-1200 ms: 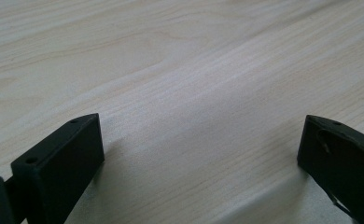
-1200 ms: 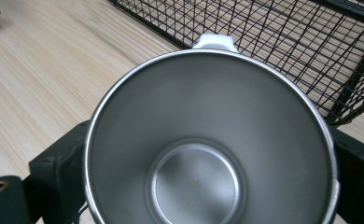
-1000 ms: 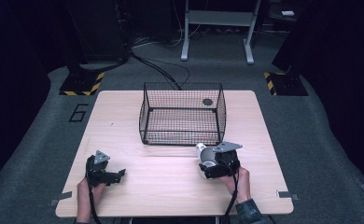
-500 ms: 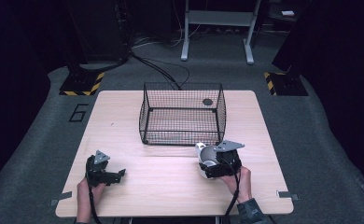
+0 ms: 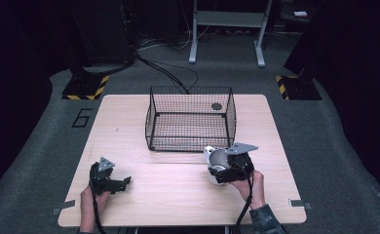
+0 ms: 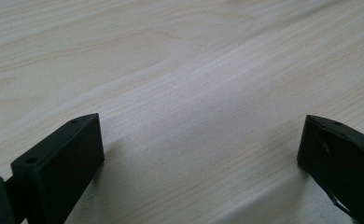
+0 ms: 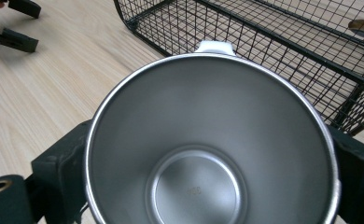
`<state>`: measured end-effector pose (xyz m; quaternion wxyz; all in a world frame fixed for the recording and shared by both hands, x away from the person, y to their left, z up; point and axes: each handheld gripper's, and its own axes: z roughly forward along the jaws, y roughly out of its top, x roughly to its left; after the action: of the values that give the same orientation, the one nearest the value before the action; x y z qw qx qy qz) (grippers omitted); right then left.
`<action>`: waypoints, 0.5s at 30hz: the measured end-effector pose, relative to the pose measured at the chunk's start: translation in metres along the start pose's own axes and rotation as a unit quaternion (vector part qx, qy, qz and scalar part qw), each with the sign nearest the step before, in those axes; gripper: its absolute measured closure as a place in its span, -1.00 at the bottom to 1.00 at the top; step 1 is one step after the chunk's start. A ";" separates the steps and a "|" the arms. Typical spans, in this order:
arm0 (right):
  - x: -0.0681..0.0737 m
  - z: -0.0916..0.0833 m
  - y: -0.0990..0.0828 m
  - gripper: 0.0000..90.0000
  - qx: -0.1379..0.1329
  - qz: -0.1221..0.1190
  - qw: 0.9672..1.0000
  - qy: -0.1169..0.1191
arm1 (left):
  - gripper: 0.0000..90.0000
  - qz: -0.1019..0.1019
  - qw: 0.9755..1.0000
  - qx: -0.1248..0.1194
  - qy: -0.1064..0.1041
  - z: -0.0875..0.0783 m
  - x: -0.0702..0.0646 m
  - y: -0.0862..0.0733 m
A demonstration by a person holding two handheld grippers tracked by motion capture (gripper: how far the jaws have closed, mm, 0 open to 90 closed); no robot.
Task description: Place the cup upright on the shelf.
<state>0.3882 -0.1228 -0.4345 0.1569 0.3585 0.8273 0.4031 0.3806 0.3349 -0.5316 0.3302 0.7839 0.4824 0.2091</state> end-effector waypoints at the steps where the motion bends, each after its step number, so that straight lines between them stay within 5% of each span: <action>1: 0.000 0.000 0.001 -0.87 -0.001 0.005 1.000 0.000 | -0.99 0.000 1.000 0.000 0.000 0.000 0.000 0.000; 15: -0.001 -0.013 0.024 -0.87 -0.011 -0.006 1.000 0.019 | -0.99 -0.001 1.000 0.000 0.000 0.000 0.000 0.000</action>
<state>0.3933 -0.1202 -0.4078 0.1482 0.3439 0.8277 0.4179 0.3806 0.3348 -0.5316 0.3303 0.7835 0.4830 0.2090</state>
